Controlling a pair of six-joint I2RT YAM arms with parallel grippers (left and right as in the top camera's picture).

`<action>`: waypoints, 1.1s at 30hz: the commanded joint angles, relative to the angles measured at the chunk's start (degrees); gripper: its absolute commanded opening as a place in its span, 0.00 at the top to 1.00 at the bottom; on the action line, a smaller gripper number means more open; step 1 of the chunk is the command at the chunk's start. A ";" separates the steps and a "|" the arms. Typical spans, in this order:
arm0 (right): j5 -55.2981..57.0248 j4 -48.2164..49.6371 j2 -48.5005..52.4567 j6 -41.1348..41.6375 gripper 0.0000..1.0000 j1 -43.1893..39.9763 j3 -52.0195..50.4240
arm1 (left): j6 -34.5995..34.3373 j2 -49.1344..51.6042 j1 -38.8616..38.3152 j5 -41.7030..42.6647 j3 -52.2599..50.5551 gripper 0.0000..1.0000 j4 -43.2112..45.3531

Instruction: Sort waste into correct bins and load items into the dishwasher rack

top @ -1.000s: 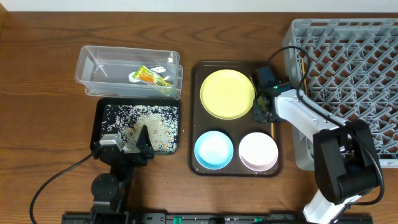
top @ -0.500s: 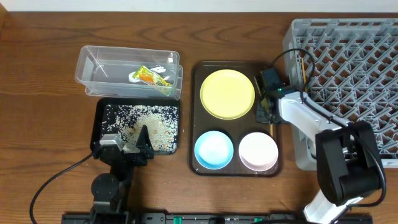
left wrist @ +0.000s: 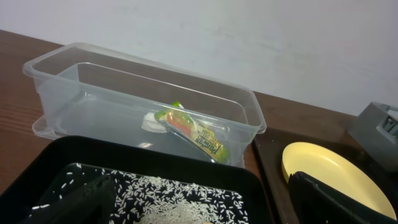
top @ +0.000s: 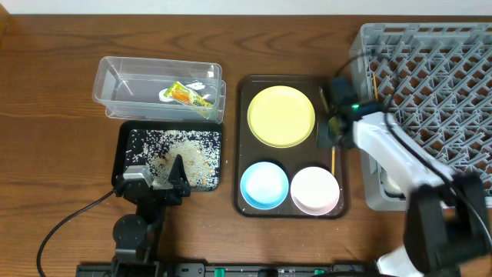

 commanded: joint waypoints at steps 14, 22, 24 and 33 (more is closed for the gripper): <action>12.33 5.99 -10.49 -18.03 0.99 -13.25 3.08 | 0.52 -0.37 0.28 -0.04 -1.62 0.09 -0.83; 12.57 7.15 -0.50 -20.06 0.96 -15.10 3.08 | 0.52 -0.37 0.28 -0.02 -1.62 0.09 -0.81; 12.33 7.08 -0.22 -20.06 0.78 -14.86 3.10 | 0.52 -0.37 0.28 -0.02 -1.62 0.09 -0.81; -16.52 0.76 -11.45 -14.43 0.49 -9.60 3.32 | 0.52 -0.37 0.28 -0.02 -1.62 0.09 -0.83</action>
